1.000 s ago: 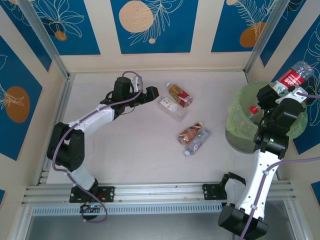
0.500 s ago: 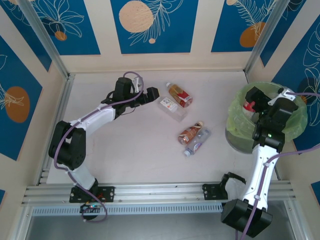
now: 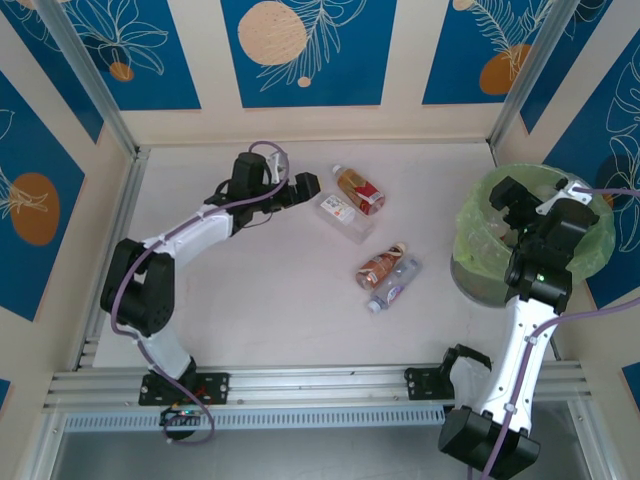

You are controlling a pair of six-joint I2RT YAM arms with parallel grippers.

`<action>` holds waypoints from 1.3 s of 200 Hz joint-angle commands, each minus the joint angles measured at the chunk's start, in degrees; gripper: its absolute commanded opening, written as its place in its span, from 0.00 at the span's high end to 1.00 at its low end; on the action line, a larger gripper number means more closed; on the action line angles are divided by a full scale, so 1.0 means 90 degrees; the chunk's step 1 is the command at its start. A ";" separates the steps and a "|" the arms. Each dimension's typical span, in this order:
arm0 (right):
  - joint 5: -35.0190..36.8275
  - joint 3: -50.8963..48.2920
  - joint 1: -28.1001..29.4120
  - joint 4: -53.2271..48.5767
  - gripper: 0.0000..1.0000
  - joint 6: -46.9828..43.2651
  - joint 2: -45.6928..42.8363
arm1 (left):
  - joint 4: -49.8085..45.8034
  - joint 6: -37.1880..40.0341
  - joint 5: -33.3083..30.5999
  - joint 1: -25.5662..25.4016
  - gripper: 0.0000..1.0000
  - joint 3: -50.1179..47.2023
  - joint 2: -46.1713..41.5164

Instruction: Put the plastic bottles in the bin

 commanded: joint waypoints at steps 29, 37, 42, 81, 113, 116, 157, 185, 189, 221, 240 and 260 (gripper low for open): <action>-0.0638 0.0649 0.0354 -0.0420 0.01 0.0466 -0.0090 | -0.0408 0.0230 0.0024 -0.0147 0.00 0.0376 0.0218; -0.0708 0.0710 0.0496 -0.0471 0.00 0.0497 -0.0086 | -0.0450 0.0245 -0.0007 -0.0166 0.00 0.0407 0.0237; -0.0704 0.0746 0.0639 -0.0493 0.01 0.0493 -0.0079 | -0.0470 0.0257 -0.0041 -0.0172 0.00 0.0416 0.0238; 0.0171 0.1201 0.1849 -0.0973 0.01 0.0185 0.0172 | -0.0521 0.0243 -0.0093 -0.0185 0.00 0.0461 0.0298; 0.0386 0.1514 0.2832 -0.1154 0.00 0.0147 0.0514 | -0.0579 0.0248 -0.0175 -0.0172 0.00 0.0403 0.0269; 0.0407 0.1544 0.2941 -0.1173 0.00 0.0140 0.0549 | -0.0579 0.0252 -0.0188 -0.0183 0.00 0.0391 0.0263; 0.1185 0.1569 0.4562 -0.1371 0.00 0.0250 0.1029 | -0.0724 0.0294 -0.0405 -0.0184 0.00 0.0290 0.0173; 0.1813 0.1584 0.5585 -0.2003 0.01 0.0592 0.1482 | -0.0810 0.0322 -0.0494 -0.0182 0.00 0.0262 0.0143; 0.1916 0.1578 0.5725 -0.2101 0.01 0.0671 0.1532 | -0.0819 0.0326 -0.0501 -0.0178 0.00 0.0258 0.0147; 0.2787 0.1123 0.6266 -0.2799 0.01 0.1734 0.1914 | -0.0796 0.0319 -0.0548 -0.0183 0.00 0.0231 0.0155; 0.2565 0.0751 0.6305 -0.2863 0.01 0.2346 0.2036 | -0.0759 0.0268 -0.0514 -0.0184 0.00 0.0239 0.0212; 0.2481 0.0354 0.6388 -0.2781 0.00 0.2934 0.2029 | -0.0737 0.0224 -0.0455 -0.0182 0.00 0.0264 0.0262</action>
